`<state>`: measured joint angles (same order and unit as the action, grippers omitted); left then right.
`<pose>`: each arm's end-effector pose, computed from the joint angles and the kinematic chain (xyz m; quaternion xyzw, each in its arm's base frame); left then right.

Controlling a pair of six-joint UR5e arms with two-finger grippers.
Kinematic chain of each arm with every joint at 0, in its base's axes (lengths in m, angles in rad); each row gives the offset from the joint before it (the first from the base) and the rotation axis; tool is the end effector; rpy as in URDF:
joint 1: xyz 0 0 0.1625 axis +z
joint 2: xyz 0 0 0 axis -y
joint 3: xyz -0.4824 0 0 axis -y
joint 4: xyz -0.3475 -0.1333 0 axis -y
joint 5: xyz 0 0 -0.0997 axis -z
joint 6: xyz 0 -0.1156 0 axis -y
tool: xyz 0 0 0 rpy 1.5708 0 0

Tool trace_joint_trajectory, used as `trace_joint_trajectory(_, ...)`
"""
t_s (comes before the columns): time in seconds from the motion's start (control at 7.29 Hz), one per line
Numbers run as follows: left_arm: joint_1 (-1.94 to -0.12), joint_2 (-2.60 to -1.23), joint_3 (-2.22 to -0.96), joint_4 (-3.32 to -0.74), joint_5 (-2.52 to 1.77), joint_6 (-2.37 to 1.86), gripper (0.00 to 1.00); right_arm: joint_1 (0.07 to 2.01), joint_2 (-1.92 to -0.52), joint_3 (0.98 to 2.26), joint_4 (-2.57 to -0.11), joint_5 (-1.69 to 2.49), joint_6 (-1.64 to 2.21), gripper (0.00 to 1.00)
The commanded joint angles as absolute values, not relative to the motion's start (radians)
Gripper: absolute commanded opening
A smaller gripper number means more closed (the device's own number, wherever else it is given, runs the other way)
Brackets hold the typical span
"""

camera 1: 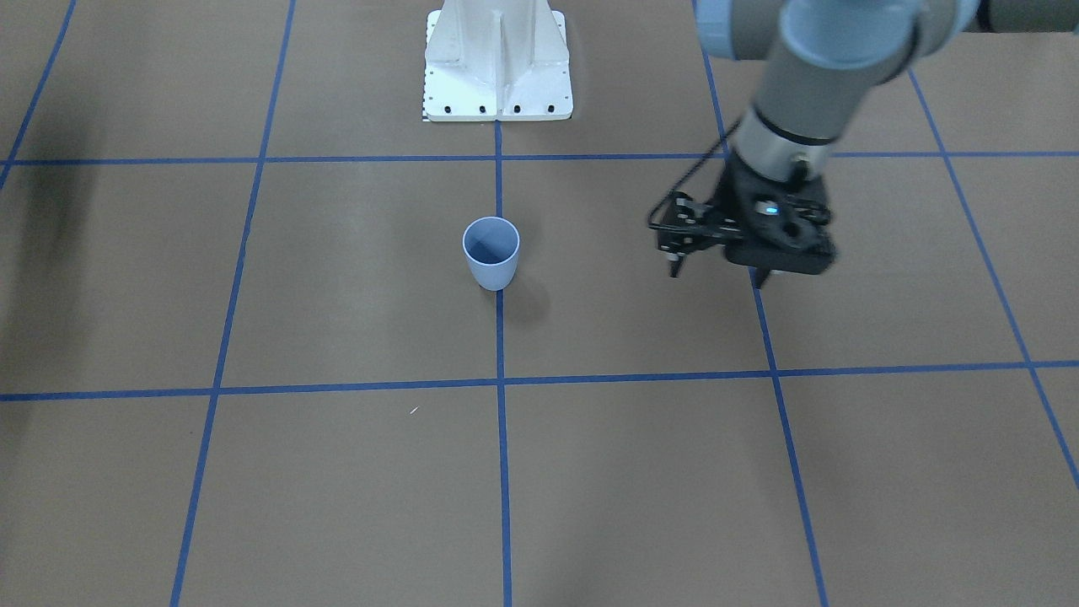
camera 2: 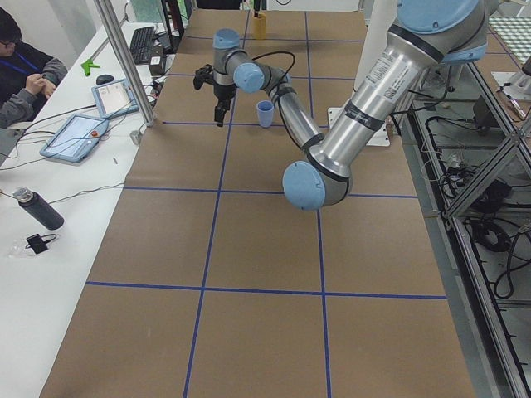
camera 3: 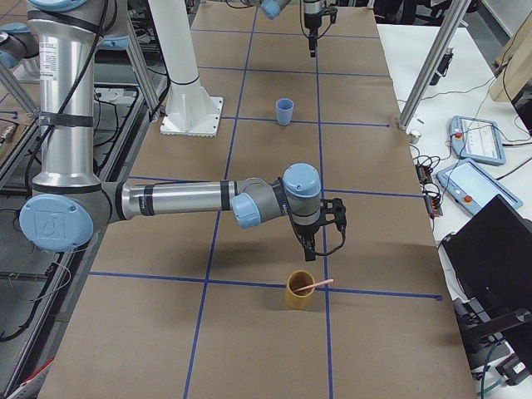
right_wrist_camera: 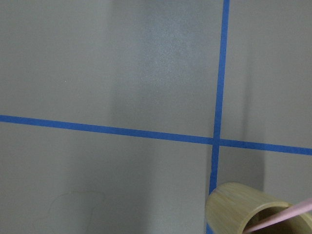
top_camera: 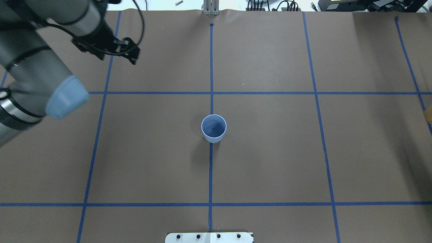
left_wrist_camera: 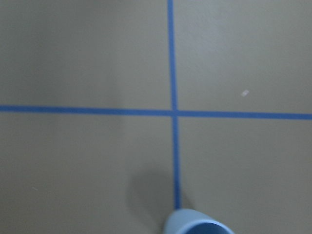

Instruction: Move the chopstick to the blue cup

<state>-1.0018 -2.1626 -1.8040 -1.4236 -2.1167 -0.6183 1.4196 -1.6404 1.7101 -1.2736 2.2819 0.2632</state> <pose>0.2855 -0.5825 0.3220 0.1232 0.3898 0.0672 0.9101 -0.0087 -0.4413 0.6655 0.0969 -0.3701 -0.0118 0.9238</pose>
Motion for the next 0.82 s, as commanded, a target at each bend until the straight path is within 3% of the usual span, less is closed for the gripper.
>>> trace_joint_trajectory(0.0, -1.294, -2.056, -1.641, -1.425, -2.238, -0.154, 0.99, 1.460, -1.647, 1.706, -1.276, 2.270, 0.264, 1.00)
trace_joint_trajectory(0.41, -1.536, -1.999, -1.398, -1.436, -2.272, 0.329, 0.99, 1.532, -1.687, 1.716, -1.275, 2.200, 0.285, 1.00)
trace_joint_trajectory(0.69, -1.546, -1.950, -1.422, -1.437, -2.273, 0.351, 0.99, 1.534, -1.710, 1.653, -1.075, 2.093, 0.514, 1.00)
